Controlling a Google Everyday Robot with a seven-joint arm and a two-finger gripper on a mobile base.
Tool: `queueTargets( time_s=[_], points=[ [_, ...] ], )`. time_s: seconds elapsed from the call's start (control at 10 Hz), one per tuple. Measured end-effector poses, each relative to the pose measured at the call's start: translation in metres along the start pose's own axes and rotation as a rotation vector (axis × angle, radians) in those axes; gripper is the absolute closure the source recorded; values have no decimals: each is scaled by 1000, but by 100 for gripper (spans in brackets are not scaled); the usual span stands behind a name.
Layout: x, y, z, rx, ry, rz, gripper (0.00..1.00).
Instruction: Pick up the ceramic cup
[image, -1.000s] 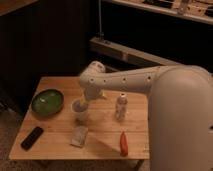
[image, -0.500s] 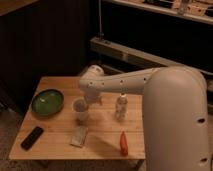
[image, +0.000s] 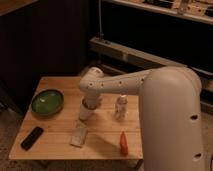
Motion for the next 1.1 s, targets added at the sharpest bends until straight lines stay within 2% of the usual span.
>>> queueTargets(
  time_s=[0.1,0.4,0.7,0.9,1.1],
  points=[
    [0,3,-5,-9,1,-3,96],
    [-2,-8,-39,-9,-9,-7,96],
    [-2,-5,-39,-21,-12,-11,96],
    [-5,-9,-48,-20,-23,-24,96],
    [-7,-11,-67,-26,-24,-24,96]
  ],
)
